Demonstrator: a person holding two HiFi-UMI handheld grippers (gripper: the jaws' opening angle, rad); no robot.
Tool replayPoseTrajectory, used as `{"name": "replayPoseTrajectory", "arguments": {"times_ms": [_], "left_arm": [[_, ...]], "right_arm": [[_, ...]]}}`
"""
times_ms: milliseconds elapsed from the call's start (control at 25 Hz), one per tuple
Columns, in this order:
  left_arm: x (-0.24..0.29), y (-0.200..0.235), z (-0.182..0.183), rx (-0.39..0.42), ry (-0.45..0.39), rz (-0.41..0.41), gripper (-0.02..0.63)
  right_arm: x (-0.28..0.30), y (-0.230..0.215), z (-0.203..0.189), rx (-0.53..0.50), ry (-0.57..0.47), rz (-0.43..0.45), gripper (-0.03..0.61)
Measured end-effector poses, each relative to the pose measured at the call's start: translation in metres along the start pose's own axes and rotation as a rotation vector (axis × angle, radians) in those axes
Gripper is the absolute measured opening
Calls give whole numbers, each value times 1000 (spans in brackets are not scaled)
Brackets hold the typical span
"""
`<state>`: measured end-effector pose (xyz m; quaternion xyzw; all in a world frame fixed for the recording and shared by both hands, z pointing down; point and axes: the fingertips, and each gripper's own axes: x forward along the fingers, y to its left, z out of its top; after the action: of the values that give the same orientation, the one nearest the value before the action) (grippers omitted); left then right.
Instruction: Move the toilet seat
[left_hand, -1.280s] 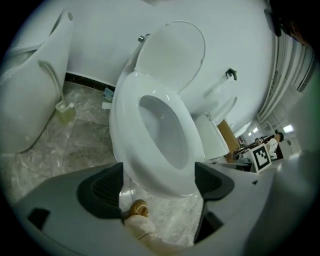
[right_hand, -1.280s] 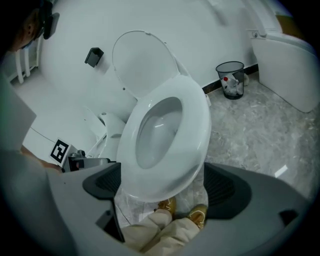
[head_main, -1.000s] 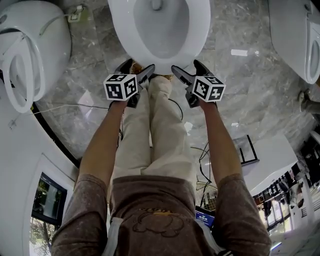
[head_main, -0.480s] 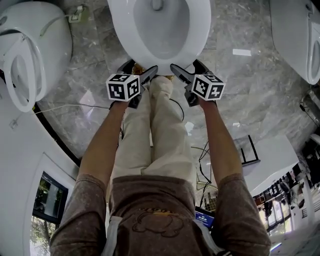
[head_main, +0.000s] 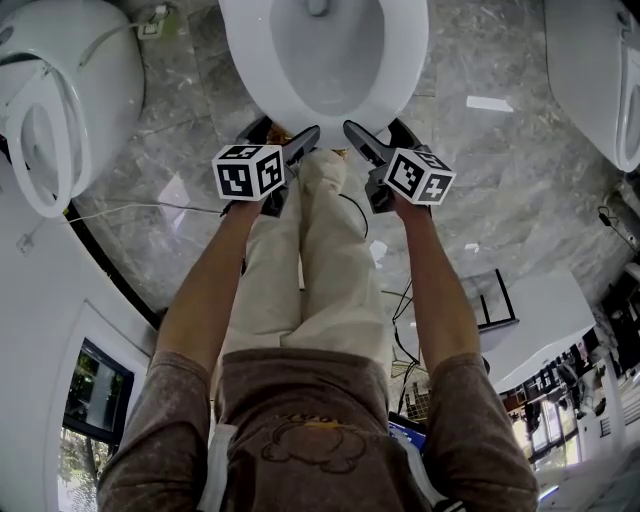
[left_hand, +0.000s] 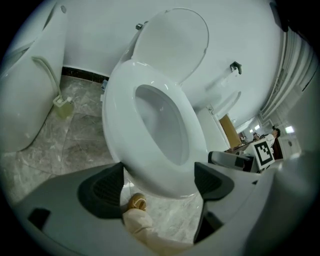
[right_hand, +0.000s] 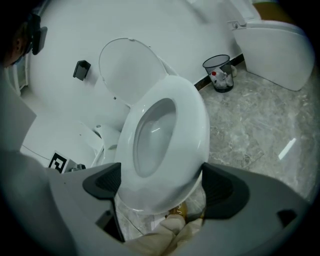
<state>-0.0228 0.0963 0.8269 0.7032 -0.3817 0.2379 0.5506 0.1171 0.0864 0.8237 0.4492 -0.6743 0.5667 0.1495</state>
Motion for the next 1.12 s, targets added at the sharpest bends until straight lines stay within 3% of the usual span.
{"name": "replayPoseTrajectory", "arguments": {"times_ms": [800, 1120], "left_arm": [[-63, -44, 37, -49, -61, -52, 433], [-93, -60, 65, -118, -117, -49, 411]], "right_arm": [[-62, 52, 38, 3, -22, 72, 440], [-84, 78, 62, -22, -44, 77, 398]]}}
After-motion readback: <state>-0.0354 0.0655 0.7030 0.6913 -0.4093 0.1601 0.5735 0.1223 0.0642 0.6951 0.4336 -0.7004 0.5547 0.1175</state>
